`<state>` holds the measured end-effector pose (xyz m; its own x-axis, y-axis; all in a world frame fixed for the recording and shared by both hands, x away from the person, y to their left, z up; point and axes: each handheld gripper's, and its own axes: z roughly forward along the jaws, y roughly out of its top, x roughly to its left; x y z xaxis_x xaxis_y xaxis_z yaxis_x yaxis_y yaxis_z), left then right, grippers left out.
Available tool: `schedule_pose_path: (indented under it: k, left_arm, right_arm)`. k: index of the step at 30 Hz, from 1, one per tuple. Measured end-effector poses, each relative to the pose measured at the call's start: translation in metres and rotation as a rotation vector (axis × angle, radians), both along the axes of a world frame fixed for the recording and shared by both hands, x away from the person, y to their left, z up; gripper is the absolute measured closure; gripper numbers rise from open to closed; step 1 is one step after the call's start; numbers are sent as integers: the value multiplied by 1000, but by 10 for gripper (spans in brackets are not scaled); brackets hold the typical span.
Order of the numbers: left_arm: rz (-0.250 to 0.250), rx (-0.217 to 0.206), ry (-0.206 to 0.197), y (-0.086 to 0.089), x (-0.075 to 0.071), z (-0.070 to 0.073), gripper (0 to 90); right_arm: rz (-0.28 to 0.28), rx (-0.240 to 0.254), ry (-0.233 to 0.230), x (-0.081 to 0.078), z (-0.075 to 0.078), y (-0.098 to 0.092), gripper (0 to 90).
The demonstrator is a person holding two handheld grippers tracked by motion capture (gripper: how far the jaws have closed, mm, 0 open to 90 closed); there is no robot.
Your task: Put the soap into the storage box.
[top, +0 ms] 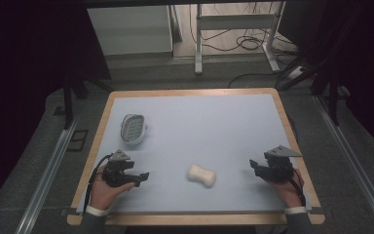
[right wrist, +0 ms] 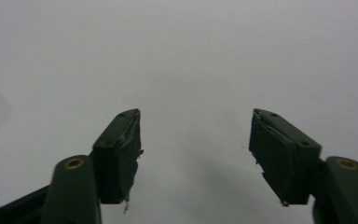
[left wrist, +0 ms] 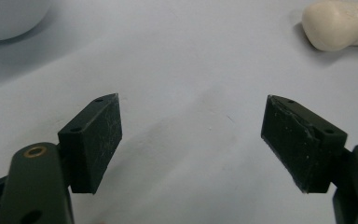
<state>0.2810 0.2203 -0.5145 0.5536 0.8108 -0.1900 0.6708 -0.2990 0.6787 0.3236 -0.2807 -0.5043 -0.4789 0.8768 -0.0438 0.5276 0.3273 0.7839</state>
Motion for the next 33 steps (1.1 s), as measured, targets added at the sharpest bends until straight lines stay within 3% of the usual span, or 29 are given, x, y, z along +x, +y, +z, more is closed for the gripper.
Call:
schedule_pose_path:
  k: [4, 6, 7, 9, 10, 11, 20, 25, 27, 33]
  left_arm:
    - [-2, 0, -13, 0, -1, 4, 206]
    - [-4, -1, -14, -1, -2, 5, 207]
    - [-4, -1, -14, -1, -2, 5, 206]
    - [-8, -1, -13, -2, -2, 4, 206]
    - [-8, -1, -13, -2, -2, 4, 206]
    - [-10, -2, -12, -2, -1, 4, 206]
    - [-13, -5, -17, 0, -3, 6, 206]
    - [-10, -7, -14, 1, -3, 5, 206]
    - [-9, -7, -12, 2, -3, 4, 206]
    - [-10, -11, -19, 2, -4, 6, 206]
  right_arm:
    - [50, -47, 18, -6, 9, 3, 573]
    - [82, -40, 17, -10, 17, 5, 679]
    - [82, -40, 17, -10, 17, 5, 679]
    - [135, -40, 27, -17, 24, 11, 814]
    - [135, -40, 27, -17, 24, 11, 814]
    - [181, -45, 36, -21, 27, 20, 871]
    - [364, -57, 79, -37, 30, 62, 895]
    - [425, -58, 94, -41, 27, 80, 895]
    - [466, -48, 117, -41, 21, 94, 895]
    - [519, -47, 169, -43, 3, 115, 896]
